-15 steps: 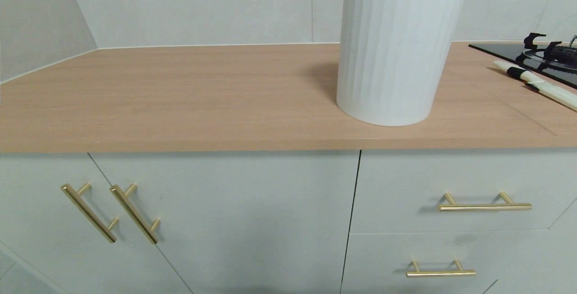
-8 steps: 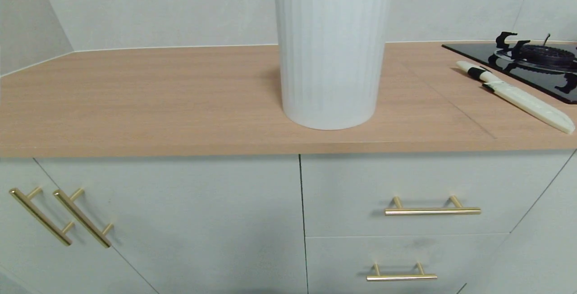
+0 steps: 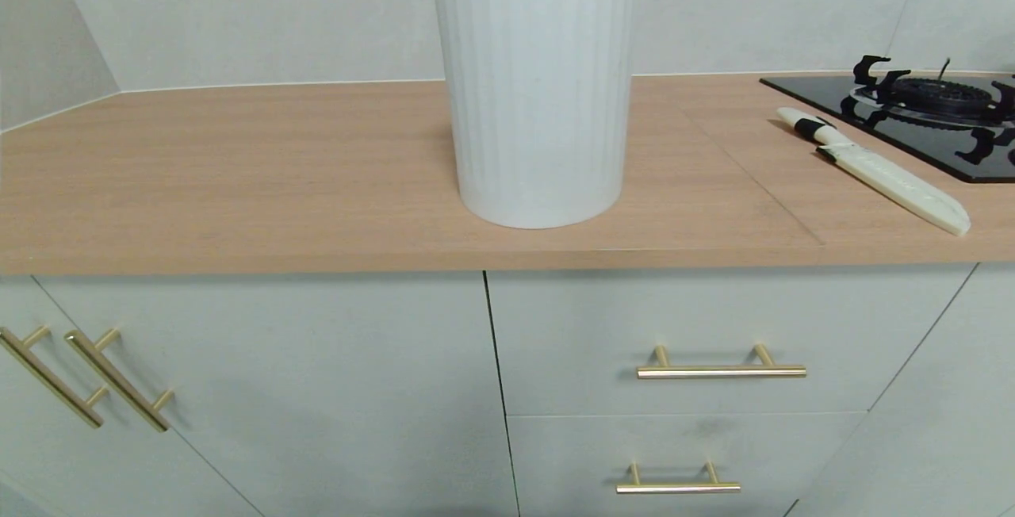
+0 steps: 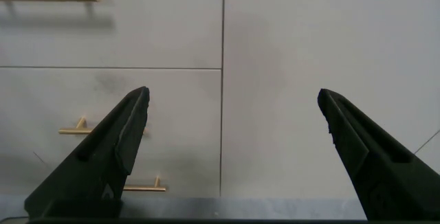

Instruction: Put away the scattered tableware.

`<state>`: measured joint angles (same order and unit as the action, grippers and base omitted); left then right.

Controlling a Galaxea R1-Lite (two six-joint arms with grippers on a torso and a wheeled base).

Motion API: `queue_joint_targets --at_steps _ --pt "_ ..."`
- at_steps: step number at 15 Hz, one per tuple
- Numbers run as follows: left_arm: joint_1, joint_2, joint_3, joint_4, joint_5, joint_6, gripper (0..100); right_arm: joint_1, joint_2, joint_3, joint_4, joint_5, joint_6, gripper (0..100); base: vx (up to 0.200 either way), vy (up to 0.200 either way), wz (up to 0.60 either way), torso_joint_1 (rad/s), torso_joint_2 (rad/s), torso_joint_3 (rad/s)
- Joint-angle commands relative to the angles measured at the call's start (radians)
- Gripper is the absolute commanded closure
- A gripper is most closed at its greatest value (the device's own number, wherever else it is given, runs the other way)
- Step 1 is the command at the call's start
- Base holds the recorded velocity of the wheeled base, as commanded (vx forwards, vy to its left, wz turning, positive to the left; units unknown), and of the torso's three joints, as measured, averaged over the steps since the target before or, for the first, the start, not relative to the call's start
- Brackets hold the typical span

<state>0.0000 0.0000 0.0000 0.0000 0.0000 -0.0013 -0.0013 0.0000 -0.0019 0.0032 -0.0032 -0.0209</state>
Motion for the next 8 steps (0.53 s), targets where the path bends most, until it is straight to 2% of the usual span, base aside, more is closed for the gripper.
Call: queue_joint_targets --at_steps 1,8 --pt "0.0 0.0 0.0 0.0 0.002 0.0 0 0.0 0.002 -0.001 -0.002 0.0 -0.001 0 0.0 0.0 0.0 0.0 0.0 0.0" --pt "0.0 0.0 0.0 0.0 0.0 0.0 0 0.0 0.002 -0.001 -0.002 0.0 -0.001 0 0.0 0.0 0.0 0.0 0.0 0.0"
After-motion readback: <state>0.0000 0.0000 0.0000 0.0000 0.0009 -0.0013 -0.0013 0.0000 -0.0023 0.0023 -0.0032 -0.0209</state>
